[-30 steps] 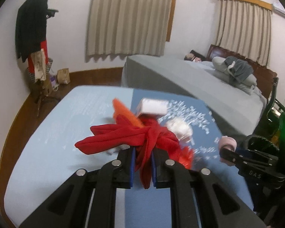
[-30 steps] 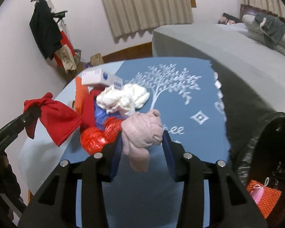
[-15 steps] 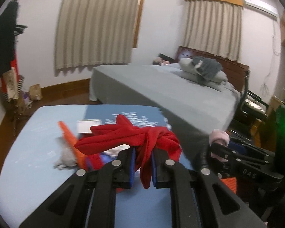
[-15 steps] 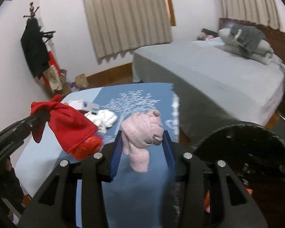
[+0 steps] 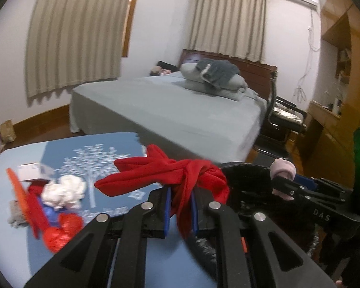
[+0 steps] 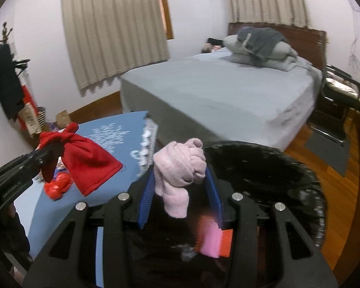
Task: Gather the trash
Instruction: 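Carry the red cloth and pink sock over the bin and release both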
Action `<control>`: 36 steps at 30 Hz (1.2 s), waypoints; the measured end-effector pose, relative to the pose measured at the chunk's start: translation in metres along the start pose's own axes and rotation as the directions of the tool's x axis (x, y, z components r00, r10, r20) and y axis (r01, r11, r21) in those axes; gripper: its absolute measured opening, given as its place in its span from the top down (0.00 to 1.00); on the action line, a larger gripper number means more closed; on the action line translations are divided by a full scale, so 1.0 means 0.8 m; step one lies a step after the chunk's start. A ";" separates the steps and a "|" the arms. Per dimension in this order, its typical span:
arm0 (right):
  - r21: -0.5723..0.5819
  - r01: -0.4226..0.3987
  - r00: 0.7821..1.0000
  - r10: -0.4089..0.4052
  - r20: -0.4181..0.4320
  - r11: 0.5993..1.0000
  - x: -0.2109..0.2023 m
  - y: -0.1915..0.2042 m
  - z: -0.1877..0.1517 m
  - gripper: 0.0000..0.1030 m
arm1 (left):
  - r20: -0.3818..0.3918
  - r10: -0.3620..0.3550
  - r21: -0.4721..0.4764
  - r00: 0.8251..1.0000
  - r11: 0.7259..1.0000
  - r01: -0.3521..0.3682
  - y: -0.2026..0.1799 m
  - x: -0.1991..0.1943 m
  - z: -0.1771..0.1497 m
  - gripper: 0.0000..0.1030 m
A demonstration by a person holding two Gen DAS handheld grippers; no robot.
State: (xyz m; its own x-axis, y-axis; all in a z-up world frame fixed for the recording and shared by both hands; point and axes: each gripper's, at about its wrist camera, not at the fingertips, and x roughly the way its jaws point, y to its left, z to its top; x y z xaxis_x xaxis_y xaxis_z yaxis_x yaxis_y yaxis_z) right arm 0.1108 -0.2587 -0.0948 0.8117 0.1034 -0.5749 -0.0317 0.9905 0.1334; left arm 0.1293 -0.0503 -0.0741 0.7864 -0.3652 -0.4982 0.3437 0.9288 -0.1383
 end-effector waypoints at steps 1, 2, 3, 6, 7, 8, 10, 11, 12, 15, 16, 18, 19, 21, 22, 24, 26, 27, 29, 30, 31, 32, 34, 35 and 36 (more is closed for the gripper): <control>0.006 0.016 1.000 -0.016 0.003 1.000 -0.002 -0.009 -0.001 0.61 | -0.003 -0.011 0.006 1.000 1.000 0.011 -0.008 0.005 0.001 0.87; 0.010 0.025 1.000 -0.025 0.004 1.000 -0.003 -0.016 -0.003 0.61 | -0.005 -0.023 0.012 1.000 1.000 0.023 -0.014 0.009 0.002 0.87; 0.017 0.036 0.999 -0.036 0.005 0.999 -0.004 -0.024 -0.004 0.61 | -0.009 -0.039 0.022 0.999 0.999 0.039 -0.023 0.015 0.003 0.87; 0.039 0.067 0.998 -0.067 0.008 0.997 -0.007 -0.046 -0.008 0.60 | -0.023 -0.080 0.042 0.997 0.996 0.081 -0.046 0.030 0.005 0.87; 0.043 0.074 0.997 -0.075 0.008 0.996 -0.007 -0.052 -0.009 0.60 | -0.029 -0.096 0.047 0.995 0.994 0.097 -0.054 0.035 0.006 0.87; 0.050 0.083 0.996 -0.083 0.007 0.995 -0.007 -0.059 -0.011 0.60 | -0.034 -0.107 0.050 0.994 0.993 0.109 -0.060 0.036 0.004 0.87; 0.062 0.098 0.995 -0.098 0.003 0.993 -0.008 -0.072 -0.014 0.60 | -0.047 -0.136 0.062 0.990 0.988 0.139 -0.076 0.044 0.006 0.87; 0.068 0.106 0.994 -0.106 0.001 0.992 -0.008 -0.079 -0.015 0.60 | -0.055 -0.149 0.069 0.987 0.986 0.153 -0.084 0.050 0.006 0.87; 0.073 0.113 0.994 -0.113 -0.001 0.991 -0.007 -0.083 -0.016 0.60 | -0.061 -0.156 0.075 0.986 0.984 0.160 -0.090 0.054 0.007 0.87; 0.094 0.133 0.991 -0.133 -0.004 0.987 -0.007 -0.097 -0.020 0.58 | -0.091 -0.187 0.089 0.978 0.977 0.195 -0.105 0.068 0.004 0.85; 0.100 0.142 0.990 -0.142 -0.004 0.985 -0.007 -0.102 -0.021 0.57 | -0.105 -0.196 0.093 0.975 0.974 0.206 -0.109 0.072 0.004 0.84; 0.105 0.151 0.988 -0.151 -0.008 0.983 -0.008 -0.108 -0.024 0.55 | -0.138 -0.216 0.095 0.967 0.968 0.230 -0.117 0.082 0.001 0.71; 0.107 0.157 0.988 -0.157 -0.011 0.982 -0.007 -0.110 -0.025 0.52 | -0.152 -0.224 0.093 0.963 0.966 0.240 -0.118 0.084 -0.001 0.65; 0.113 0.167 0.986 -0.167 -0.012 0.979 -0.007 -0.114 -0.029 0.45 | -0.167 -0.226 0.095 0.960 0.965 0.244 -0.117 0.085 -0.006 0.50; 0.117 0.170 0.985 -0.170 -0.009 0.978 -0.008 -0.114 -0.031 0.41 | -0.173 -0.223 0.096 0.959 0.966 0.242 -0.117 0.086 -0.009 0.49; 0.121 0.179 0.984 -0.180 0.000 0.976 -0.010 -0.115 -0.033 0.34 | -0.186 -0.213 0.093 0.959 0.968 0.232 -0.111 0.086 -0.014 0.45; 0.121 0.183 0.983 -0.184 0.004 0.976 -0.010 -0.116 -0.031 0.28 | -0.185 -0.198 0.092 0.963 0.972 0.218 -0.105 0.082 -0.018 0.41; 0.121 0.184 0.983 -0.186 0.005 0.976 -0.009 -0.117 -0.030 0.21 | -0.182 -0.192 0.086 0.964 0.974 0.211 -0.100 0.078 -0.020 0.36; 0.118 0.194 0.980 -0.197 0.013 0.974 -0.010 -0.115 -0.031 0.16 | -0.181 -0.182 0.079 0.966 0.977 0.199 -0.092 0.073 -0.023 0.34; 0.116 0.195 0.980 -0.198 0.015 0.974 -0.010 -0.113 -0.031 0.15 | -0.179 -0.174 0.081 0.968 0.978 0.191 -0.089 0.073 -0.022 0.33; 0.116 0.192 0.981 -0.195 0.013 0.975 -0.010 -0.111 -0.031 0.12 | -0.176 -0.163 0.084 0.971 0.980 0.180 -0.084 0.070 -0.023 0.33; 0.117 0.189 0.981 -0.192 0.012 0.975 -0.009 -0.110 -0.030 0.10 | -0.170 -0.152 0.085 0.974 0.982 0.168 -0.079 0.068 -0.023 0.32; 0.120 0.182 0.983 -0.185 0.019 0.976 -0.011 -0.104 -0.029 0.10 | -0.144 -0.122 0.083 0.982 0.987 0.135 -0.065 0.058 -0.021 0.29; 0.118 0.177 0.983 -0.180 0.021 0.977 -0.011 -0.101 -0.027 0.09 | -0.129 -0.108 0.080 0.986 0.990 0.119 -0.058 0.052 -0.020 0.27; 0.114 0.172 0.984 -0.176 0.025 0.979 -0.011 -0.097 -0.025 0.09 | -0.108 -0.088 0.077 0.990 0.992 0.097 -0.050 0.045 -0.018 0.26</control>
State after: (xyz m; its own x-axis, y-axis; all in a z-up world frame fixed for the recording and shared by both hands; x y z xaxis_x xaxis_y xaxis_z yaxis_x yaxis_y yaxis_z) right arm 0.0943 -0.3348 -0.1162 0.8189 -0.0745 -0.5691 0.1749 0.9768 0.1237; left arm 0.1364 -0.0997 -0.0992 0.6930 -0.4369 -0.5734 0.4566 0.8815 -0.1199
